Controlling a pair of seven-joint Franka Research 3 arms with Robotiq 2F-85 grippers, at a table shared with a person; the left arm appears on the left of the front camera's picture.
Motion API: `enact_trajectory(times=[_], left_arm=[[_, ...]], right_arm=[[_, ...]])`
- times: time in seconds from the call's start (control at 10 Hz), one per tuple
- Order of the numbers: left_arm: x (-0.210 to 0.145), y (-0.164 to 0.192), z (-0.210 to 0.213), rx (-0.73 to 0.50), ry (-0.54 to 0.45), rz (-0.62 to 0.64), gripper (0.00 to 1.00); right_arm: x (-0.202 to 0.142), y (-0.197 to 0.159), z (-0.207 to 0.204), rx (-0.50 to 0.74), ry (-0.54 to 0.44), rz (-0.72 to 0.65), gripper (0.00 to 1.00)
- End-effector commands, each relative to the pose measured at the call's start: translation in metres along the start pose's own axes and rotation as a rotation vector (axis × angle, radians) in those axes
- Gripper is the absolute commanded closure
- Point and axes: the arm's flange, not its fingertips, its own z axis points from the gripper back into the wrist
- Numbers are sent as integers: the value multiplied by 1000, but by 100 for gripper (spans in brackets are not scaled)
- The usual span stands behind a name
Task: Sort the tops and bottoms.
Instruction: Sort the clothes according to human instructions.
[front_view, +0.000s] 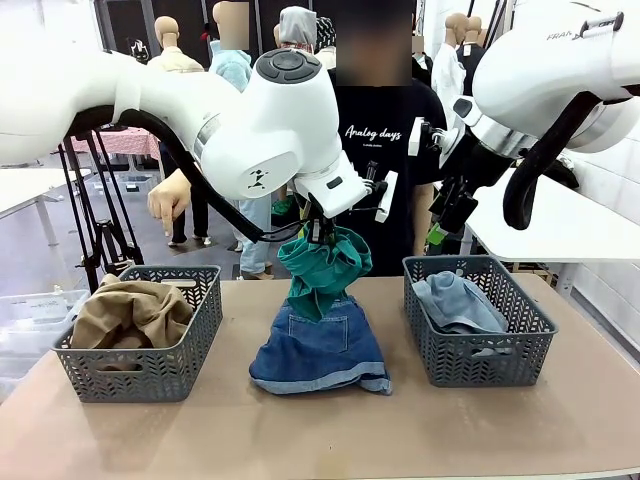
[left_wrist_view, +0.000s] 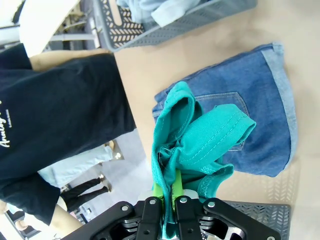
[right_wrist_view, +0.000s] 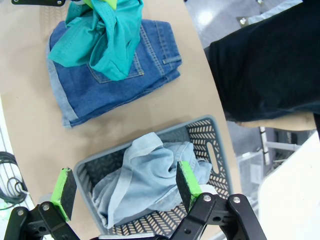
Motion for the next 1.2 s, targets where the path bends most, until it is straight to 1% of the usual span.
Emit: enact_trajectory(times=[0.0, 0.4, 0.6, 0.7, 0.9, 1.0, 1.1], left_arm=[[-2, 2, 5, 0, -9, -15, 100], [0, 0, 0, 0, 0, 0, 100], [-14, 7, 40, 50, 50, 45, 100], [-30, 7, 73, 72, 63, 109, 100], [-52, 5, 105, 73, 68, 175, 100], [-63, 6, 119, 91, 101, 188, 100], [-84, 10, 131, 120, 134, 218, 100]], right_arm=[[-1, 1, -2, 7, -2, -10, 0], [-1, 1, -2, 7, -2, -10, 0], [-1, 1, -2, 7, -2, -10, 0], [-1, 1, -2, 7, -2, -10, 0], [-1, 1, -2, 7, -2, -10, 0], [-1, 1, -2, 7, -2, -10, 0], [-1, 1, -2, 7, -2, -10, 0]])
